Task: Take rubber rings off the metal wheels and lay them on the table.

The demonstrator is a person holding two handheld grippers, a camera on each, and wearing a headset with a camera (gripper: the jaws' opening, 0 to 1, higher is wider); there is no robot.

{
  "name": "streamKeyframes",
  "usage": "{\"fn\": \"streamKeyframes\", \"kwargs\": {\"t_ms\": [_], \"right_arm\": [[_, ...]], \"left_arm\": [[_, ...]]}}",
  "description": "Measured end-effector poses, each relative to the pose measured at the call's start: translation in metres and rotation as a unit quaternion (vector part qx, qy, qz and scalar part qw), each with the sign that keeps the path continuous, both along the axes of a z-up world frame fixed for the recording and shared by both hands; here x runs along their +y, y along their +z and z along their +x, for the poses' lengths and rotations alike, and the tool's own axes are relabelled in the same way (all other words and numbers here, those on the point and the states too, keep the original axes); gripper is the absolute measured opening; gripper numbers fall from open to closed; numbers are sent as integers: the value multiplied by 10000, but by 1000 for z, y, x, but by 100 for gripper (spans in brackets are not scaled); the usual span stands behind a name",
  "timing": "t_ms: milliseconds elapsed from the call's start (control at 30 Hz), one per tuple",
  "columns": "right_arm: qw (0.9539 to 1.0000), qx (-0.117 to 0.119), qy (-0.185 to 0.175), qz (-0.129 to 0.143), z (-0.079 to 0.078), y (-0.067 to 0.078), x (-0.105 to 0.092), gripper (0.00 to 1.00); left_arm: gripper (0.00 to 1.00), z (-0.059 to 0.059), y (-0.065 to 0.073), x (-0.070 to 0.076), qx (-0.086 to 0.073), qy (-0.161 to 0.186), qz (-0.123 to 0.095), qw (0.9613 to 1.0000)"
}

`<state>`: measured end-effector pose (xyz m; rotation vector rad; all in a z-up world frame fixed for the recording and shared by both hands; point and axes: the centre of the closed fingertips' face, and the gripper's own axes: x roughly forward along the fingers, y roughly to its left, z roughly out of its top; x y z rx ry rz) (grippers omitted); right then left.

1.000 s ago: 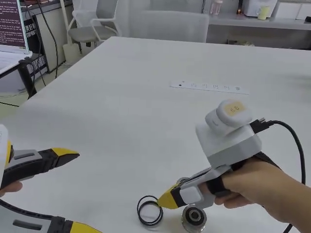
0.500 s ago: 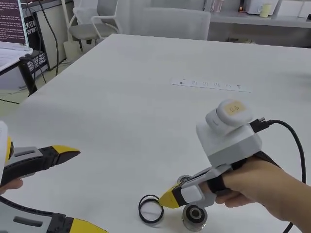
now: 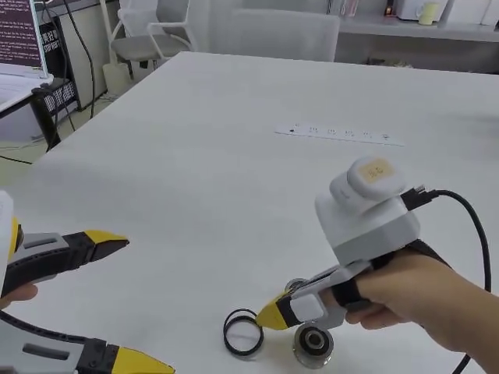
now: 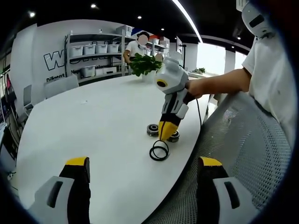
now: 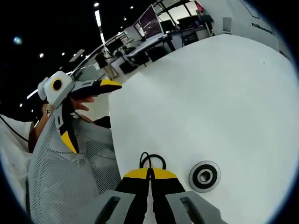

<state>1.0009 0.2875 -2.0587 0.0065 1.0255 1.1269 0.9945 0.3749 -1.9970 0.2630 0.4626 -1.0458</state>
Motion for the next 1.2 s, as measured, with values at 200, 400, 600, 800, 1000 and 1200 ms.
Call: {"fn": "streamKeyframes", "kwargs": {"t_ms": [200,400,600,800,1000,1200], "right_arm": [[10000,-2,1,69,0,5,1,0],[10000,14,32,62,-1,4,3,0],[10000,30,11,21,-1,0,1,0],[10000,56,-21,-46,0,-4,-1,0],[10000,49,-52,-48,1,-4,0,0],[9999,69,-98,-110,2,-8,-1,0]], "left_arm": [[94,0,0,0,5,1,2,10000],[94,1,0,1,-2,14,1,10000],[94,1,0,1,-12,22,-7,10000],[94,1,0,1,-3,11,-7,10000],[94,1,0,1,0,10,-9,10000],[94,1,1,1,-12,27,-28,10000]]}}
